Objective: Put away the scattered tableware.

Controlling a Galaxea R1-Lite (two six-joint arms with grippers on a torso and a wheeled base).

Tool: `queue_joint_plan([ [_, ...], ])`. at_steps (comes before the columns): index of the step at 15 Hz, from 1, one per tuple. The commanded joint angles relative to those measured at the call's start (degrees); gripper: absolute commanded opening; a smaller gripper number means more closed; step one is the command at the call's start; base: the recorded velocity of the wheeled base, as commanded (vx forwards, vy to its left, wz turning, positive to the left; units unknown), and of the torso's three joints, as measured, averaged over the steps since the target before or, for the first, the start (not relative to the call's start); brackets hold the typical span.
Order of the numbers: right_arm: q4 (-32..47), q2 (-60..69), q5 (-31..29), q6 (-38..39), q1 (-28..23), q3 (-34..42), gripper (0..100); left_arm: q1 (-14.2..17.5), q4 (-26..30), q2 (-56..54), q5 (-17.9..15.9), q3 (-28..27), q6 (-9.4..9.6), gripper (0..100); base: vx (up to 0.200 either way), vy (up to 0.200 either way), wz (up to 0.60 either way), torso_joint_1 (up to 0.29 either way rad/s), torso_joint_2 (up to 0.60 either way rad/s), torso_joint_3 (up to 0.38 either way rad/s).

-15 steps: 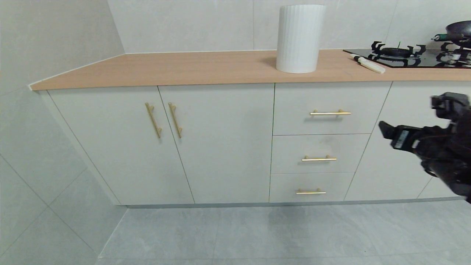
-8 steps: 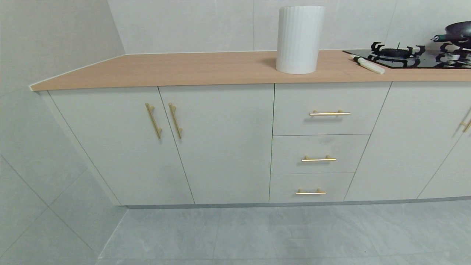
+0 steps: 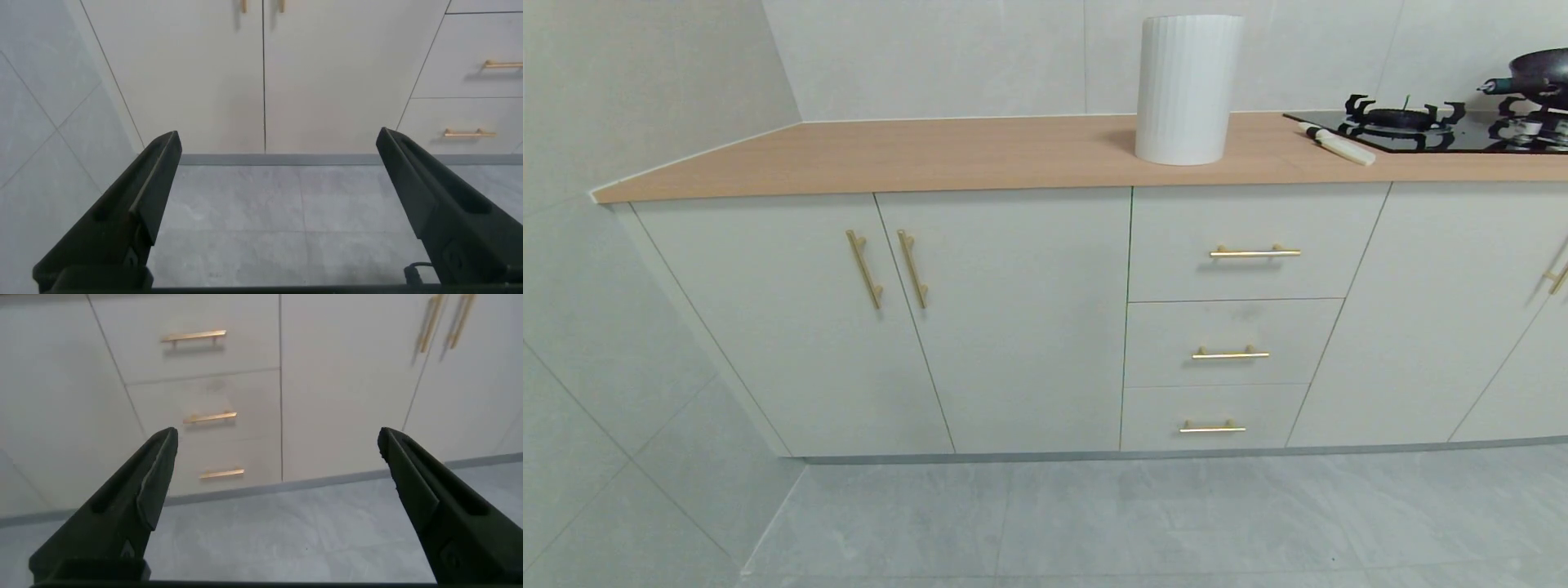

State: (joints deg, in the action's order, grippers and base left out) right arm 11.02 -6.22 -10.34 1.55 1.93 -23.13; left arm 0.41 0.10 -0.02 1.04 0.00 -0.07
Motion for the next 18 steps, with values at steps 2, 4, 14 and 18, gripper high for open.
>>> queue_joint_plan([
  [2,-0.21,6.22,-0.12,-0.05,-2.28,4.93,100,0.02,-0.01,0.02,0.02,0.0,-0.01,100,0.0,0.0,0.0,0.0,0.0,0.0],
  [4,-1.35,6.22,0.23,2.76,-2.28,8.27,100,0.02,-0.01,0.02,0.02,0.0,-0.01,100,0.0,0.0,0.0,0.0,0.0,0.0],
  [14,-11.55,6.22,6.82,0.82,-2.19,23.13,100,0.02,-0.01,0.02,0.02,0.0,-0.01,100,0.0,0.0,0.0,0.0,0.0,0.0],
  [18,-10.49,6.22,10.16,-0.49,-2.19,22.95,100,0.02,-0.01,0.02,0.02,0.0,0.07,100,0.0,0.0,0.0,0.0,0.0,0.0],
])
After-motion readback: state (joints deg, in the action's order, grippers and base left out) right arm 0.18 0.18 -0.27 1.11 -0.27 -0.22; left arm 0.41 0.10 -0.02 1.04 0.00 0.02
